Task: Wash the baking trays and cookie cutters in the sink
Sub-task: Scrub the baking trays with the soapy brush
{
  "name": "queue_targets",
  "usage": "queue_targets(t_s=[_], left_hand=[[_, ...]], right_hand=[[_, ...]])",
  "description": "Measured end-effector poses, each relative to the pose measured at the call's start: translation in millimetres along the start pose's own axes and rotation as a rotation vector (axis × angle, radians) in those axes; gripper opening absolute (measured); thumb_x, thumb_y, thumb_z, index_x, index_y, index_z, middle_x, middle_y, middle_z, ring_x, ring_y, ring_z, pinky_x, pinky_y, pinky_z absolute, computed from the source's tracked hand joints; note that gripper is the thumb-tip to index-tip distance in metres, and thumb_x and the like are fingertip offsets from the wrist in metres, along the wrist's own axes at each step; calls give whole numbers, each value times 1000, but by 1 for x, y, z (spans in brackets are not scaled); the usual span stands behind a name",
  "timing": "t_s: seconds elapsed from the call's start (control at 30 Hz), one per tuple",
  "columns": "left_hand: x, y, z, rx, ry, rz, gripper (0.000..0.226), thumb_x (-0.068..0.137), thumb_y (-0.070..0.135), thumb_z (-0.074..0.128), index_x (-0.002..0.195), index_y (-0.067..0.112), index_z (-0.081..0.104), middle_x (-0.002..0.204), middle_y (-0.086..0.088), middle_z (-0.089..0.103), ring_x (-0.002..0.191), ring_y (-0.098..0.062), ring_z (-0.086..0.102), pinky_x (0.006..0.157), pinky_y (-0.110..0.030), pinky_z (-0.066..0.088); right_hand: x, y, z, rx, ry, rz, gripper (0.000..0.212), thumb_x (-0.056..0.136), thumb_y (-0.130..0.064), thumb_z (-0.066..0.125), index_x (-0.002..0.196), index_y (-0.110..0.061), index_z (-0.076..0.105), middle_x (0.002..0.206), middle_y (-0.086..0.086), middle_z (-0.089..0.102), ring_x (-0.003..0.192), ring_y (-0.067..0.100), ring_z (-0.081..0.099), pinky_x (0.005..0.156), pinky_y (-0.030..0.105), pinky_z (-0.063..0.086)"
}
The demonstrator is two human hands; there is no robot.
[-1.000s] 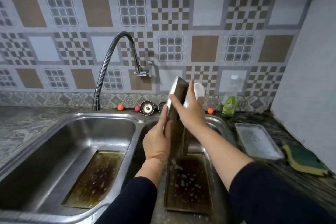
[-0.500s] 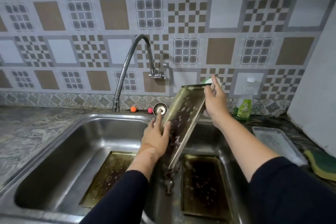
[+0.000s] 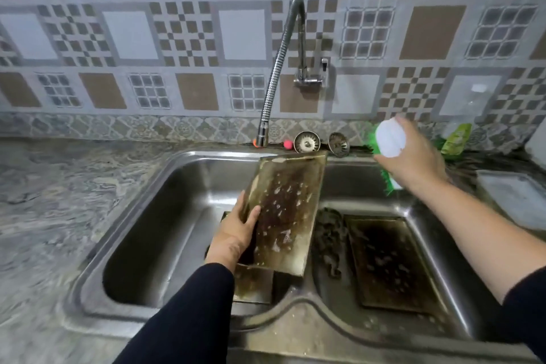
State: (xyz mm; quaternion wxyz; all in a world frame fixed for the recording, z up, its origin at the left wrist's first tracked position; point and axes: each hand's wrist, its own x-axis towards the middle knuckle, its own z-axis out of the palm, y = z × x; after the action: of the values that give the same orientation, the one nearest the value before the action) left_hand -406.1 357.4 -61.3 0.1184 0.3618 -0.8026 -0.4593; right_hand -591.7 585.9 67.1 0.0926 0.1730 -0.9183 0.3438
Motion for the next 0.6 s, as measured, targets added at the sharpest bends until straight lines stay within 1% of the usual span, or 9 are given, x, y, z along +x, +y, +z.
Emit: queue_targets(t_s=[0.07,0.13,0.2,0.27,0.33,0.4,0.47,0.6], left_hand=[[3,-22,-8,23,22,-42,57,97,44,45,148,42,19,138,-5,52,125,-29,49,102,-35,34],[7,-43,-14,27,36,-101,56,98,38,46,147,40,21,132,-8,57,119,-31,53,100,-36,36],[16,-66,-15,75,22,-174,59,97,36,48,148,39,17,128,-12,59,115,-33,55,100,-39,38],[26,-83,-14,152,-22,-228,65,96,35,50,150,37,13,127,-13,60,115,-34,56,99,-38,40],[35,-95,-13,207,-61,-243,65,96,32,51,150,34,15,126,-12,61,114,-33,57,98,-37,41],[42,-103,-12,232,-104,-263,66,96,29,51,150,33,15,129,-13,58,116,-33,55,100,-38,39],[48,-109,-11,238,-139,-273,68,96,27,52,151,33,12,133,-14,54,119,-34,53,103,-39,38],[52,-119,-9,234,-169,-284,69,94,25,54,149,34,14,133,-13,54,120,-34,52,104,-42,39]], right_hand=[[-9,6,5,-108,36,70,85,79,-26,73,149,-32,25,144,9,45,125,36,47,94,41,42],[-17,12,13,-152,16,125,87,77,-24,74,149,-30,25,141,13,47,122,38,49,90,42,44],[-26,19,23,-206,-18,152,90,75,-25,75,149,-29,25,141,12,48,123,36,50,91,41,44],[-34,25,32,-217,-26,153,91,73,-26,77,149,-29,26,142,10,48,124,33,50,94,41,44],[-41,27,39,-226,-48,156,90,74,-26,76,149,-30,26,141,11,49,124,33,50,92,42,44],[-47,29,45,-253,-75,146,88,76,-26,75,149,-29,25,141,11,49,123,34,51,91,42,44],[-50,29,49,-264,-83,141,88,76,-23,75,150,-28,26,141,11,50,122,35,51,91,43,44],[-54,28,55,-290,-124,144,89,76,-21,75,150,-27,26,142,11,48,123,35,49,90,43,44]])
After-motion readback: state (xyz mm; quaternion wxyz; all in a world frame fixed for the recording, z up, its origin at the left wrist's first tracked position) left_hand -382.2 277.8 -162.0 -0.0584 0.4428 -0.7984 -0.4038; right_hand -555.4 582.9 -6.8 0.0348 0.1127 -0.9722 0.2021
